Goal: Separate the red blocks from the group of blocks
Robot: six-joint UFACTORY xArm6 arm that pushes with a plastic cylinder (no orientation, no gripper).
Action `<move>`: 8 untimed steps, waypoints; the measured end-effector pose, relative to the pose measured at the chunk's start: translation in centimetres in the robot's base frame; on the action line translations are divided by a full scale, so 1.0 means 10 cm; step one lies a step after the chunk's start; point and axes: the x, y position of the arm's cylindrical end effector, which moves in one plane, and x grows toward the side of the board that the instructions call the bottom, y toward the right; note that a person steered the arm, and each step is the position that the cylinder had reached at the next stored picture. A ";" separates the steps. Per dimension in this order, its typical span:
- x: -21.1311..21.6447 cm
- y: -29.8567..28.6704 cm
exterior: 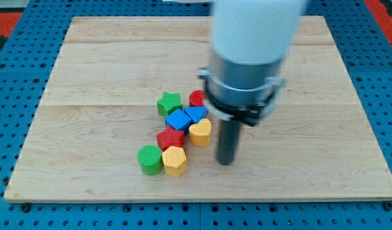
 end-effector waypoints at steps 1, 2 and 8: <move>-0.25 -0.46; -0.30 -1.18; -0.28 -1.24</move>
